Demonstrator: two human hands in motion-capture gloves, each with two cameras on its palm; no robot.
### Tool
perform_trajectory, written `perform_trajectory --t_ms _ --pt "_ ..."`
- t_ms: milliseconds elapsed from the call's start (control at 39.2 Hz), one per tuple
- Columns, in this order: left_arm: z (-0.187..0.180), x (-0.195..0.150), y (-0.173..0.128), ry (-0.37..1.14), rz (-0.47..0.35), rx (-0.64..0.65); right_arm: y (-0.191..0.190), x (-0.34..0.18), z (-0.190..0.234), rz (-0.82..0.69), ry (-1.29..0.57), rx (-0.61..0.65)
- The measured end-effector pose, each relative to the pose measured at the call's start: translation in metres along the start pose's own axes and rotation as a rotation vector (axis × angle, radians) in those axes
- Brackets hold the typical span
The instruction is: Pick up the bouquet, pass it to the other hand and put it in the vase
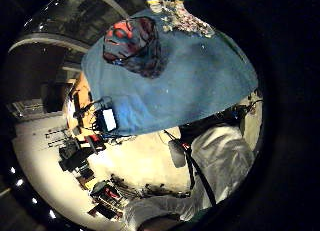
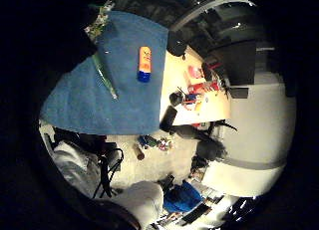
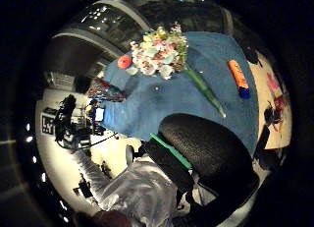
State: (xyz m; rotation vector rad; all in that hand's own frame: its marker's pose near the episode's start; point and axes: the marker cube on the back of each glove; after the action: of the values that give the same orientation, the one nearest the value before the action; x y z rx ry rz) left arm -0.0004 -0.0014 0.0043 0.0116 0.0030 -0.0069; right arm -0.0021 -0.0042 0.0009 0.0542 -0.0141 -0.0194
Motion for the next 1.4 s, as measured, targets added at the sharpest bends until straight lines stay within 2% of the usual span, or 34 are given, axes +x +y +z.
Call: perform_trajectory --t_ms 102,281,409,638,817,996,1124,1251,1405 --pt "0.005 -0.002 0.000 0.007 -0.005 0.012 -0.005 -0.005 0.001 -0.017 -0.008 0.015" --pt "0.011 -0.006 0.000 0.023 0.011 0.113 -0.015 -0.016 0.001 -0.004 0.076 -0.069" --pt "0.015 -0.004 -0.004 0.027 0.021 0.140 -0.019 -0.016 0.002 0.022 0.096 -0.136" --pt "0.024 0.007 -0.012 0.037 0.043 0.193 -0.034 0.001 0.003 0.166 0.146 -0.214" --pt "0.023 0.013 -0.012 0.035 0.064 0.211 -0.056 0.017 0.016 0.261 0.101 -0.244" --pt "0.029 0.014 -0.017 0.044 0.081 0.217 -0.086 0.041 0.070 0.347 0.023 -0.264" --pt "0.036 0.011 -0.021 0.039 0.079 0.202 -0.085 0.046 0.107 0.396 0.027 -0.189" --pt "0.043 0.008 -0.023 0.045 0.070 0.186 -0.070 0.039 0.144 0.420 -0.044 -0.299" --pt "0.048 0.005 -0.025 0.055 0.060 0.171 -0.067 0.039 0.185 0.441 -0.068 -0.335"
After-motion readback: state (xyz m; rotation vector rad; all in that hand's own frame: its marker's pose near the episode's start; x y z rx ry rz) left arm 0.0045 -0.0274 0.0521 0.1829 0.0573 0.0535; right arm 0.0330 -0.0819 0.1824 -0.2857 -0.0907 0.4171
